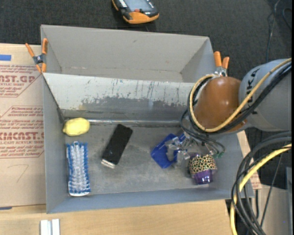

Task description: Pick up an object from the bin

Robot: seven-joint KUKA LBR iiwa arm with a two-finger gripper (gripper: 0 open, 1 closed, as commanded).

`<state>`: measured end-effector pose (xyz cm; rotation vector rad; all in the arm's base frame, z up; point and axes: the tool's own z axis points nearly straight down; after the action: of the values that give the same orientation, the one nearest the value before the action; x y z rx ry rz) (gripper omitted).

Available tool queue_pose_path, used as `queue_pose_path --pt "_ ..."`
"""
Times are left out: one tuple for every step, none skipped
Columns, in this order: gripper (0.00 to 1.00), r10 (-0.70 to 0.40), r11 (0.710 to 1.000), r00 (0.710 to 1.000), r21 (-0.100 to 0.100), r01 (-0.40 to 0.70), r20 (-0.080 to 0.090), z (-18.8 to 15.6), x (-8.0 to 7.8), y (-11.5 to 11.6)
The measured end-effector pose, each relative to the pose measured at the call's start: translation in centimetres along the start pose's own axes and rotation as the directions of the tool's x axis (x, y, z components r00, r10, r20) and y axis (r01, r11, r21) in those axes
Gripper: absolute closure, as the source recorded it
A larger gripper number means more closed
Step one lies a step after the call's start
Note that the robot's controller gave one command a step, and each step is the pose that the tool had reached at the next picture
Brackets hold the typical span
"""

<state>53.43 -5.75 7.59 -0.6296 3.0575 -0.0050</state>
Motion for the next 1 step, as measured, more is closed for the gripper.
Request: queue_pose_path --pt "1.00 -0.029 1.000 1.000 -0.004 0.029 -0.001 0.48 0.39 0.10"
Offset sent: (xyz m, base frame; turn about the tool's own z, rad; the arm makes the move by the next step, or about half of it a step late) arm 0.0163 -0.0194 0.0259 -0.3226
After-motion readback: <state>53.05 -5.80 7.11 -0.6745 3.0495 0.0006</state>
